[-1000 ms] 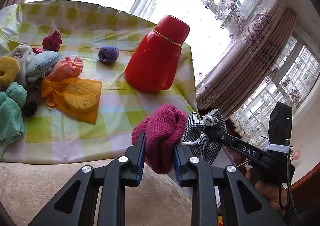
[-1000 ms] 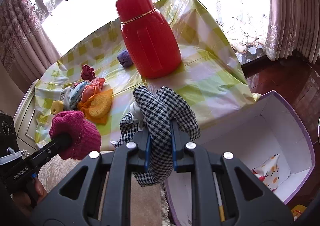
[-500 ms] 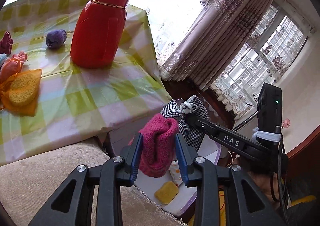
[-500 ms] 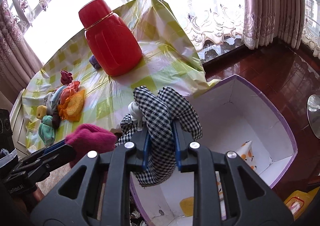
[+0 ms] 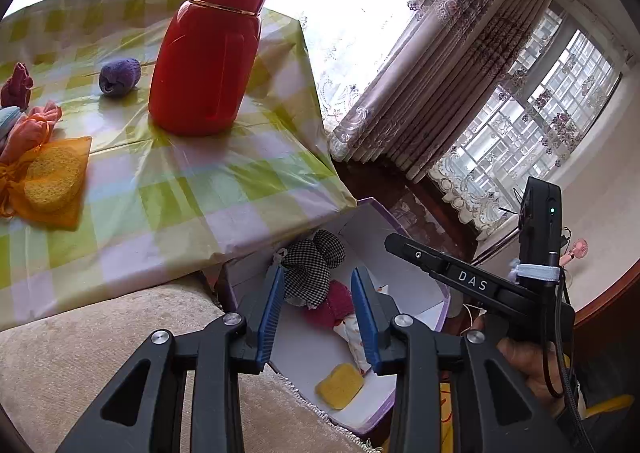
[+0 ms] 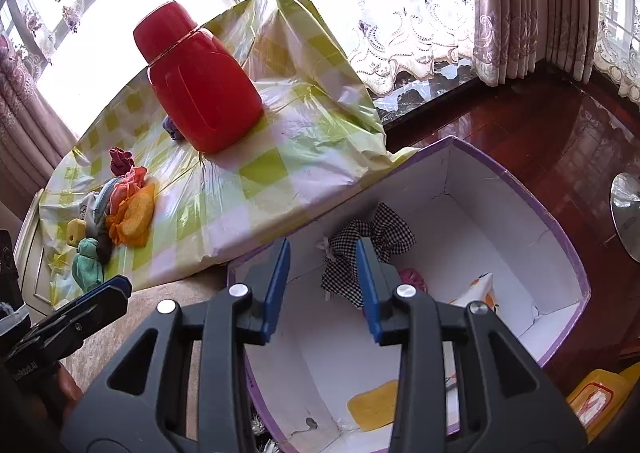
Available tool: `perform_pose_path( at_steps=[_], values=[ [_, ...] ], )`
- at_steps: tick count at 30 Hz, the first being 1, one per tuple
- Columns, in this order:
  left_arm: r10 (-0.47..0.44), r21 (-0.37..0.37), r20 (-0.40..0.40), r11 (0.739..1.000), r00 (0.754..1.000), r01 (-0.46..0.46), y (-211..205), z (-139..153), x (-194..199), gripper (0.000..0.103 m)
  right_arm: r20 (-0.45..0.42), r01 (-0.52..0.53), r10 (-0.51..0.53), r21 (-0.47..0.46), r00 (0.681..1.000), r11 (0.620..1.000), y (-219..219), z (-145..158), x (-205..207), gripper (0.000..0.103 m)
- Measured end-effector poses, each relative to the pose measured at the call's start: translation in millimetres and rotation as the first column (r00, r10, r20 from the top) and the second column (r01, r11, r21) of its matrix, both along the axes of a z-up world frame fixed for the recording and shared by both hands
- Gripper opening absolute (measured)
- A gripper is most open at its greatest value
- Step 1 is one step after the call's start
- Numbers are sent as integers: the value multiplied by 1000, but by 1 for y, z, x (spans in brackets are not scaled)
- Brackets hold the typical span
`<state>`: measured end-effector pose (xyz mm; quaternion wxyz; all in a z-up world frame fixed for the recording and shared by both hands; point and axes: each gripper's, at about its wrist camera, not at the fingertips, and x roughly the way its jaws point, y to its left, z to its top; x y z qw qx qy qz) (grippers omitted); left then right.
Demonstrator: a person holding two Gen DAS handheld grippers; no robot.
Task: Organize soft objects
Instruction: 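Carry the sock and houndstooth cloth into the white box and open both tools, then move both open tools back over the pile on the bed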
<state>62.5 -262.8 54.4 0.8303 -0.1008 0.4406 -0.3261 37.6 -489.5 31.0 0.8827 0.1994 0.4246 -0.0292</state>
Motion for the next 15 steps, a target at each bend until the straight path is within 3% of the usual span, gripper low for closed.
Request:
perform_pose_path(
  at_steps=[8, 15],
  values=[
    [38, -14, -3, 999, 999, -38, 14, 0, 1, 37, -7, -15, 15, 4, 1000, 1000, 5, 0, 1, 43],
    [130, -32, -8, 991, 992, -130, 47, 1, 3, 37, -11, -72, 72, -23, 997, 997, 27, 3, 6, 43]
  ],
)
